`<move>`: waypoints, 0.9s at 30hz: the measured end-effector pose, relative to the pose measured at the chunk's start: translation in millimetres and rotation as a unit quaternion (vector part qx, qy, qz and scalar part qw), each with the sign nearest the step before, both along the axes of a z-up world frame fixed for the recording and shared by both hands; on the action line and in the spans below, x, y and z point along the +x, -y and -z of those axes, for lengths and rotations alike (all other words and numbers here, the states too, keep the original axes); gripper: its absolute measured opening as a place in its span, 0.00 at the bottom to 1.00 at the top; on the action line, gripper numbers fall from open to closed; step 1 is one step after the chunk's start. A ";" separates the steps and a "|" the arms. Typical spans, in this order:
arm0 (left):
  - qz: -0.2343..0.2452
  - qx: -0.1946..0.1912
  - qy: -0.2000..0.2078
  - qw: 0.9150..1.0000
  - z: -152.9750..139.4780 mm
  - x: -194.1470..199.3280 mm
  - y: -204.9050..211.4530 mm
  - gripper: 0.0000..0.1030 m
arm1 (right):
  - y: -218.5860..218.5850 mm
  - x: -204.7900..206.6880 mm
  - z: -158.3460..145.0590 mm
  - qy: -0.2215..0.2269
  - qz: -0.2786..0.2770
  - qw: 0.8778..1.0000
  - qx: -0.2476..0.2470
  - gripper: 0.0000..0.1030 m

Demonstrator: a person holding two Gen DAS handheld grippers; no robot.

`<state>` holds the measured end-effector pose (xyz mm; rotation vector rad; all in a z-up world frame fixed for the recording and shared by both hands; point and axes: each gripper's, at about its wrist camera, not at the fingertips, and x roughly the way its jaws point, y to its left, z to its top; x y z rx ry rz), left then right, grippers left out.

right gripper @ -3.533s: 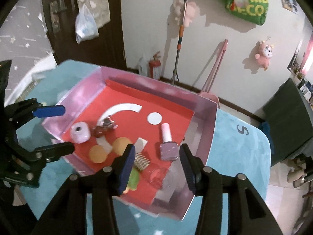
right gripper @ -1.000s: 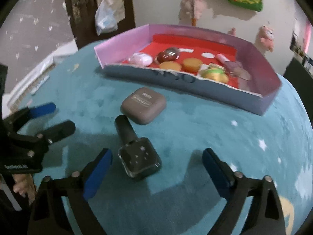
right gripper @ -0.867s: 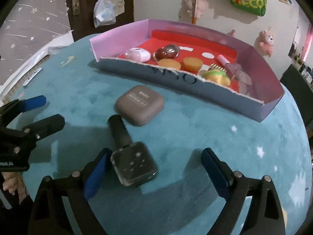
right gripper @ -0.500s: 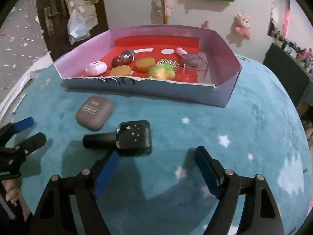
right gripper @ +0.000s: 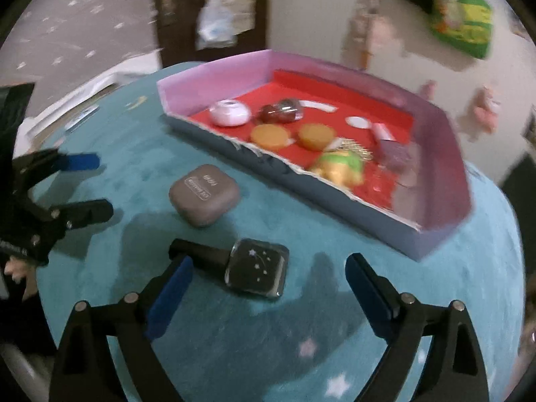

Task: Organize rigid objects
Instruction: 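Grasp the black nail polish bottle with the right gripper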

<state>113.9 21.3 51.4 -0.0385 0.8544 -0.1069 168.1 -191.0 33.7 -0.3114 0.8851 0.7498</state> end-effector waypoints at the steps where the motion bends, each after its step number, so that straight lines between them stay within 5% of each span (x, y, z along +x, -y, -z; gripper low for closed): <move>1: -0.001 0.000 0.000 1.000 0.0 -0.4 -1.0 0.94 | -1.1 1.6 1.0 -0.015 -0.024 1.000 0.010 0.85; 6: -0.011 -0.008 -0.006 1.000 1.7 1.6 -7.3 0.94 | -14.1 -3.9 5.7 -0.012 -0.082 0.997 -0.006 0.69; 9: -0.009 -0.014 -0.010 1.000 2.2 3.3 -8.3 0.94 | -9.7 -2.7 4.5 -0.022 -0.072 0.997 0.008 0.45; 20: 0.004 -0.017 -0.012 1.000 4.0 5.3 -2.3 0.94 | 21.4 -29.8 -3.5 -0.034 0.078 0.996 0.042 0.45; 27: 0.019 -0.027 -0.017 0.999 6.3 9.2 8.7 0.94 | 66.7 -46.3 3.6 -0.030 0.275 0.958 0.069 0.47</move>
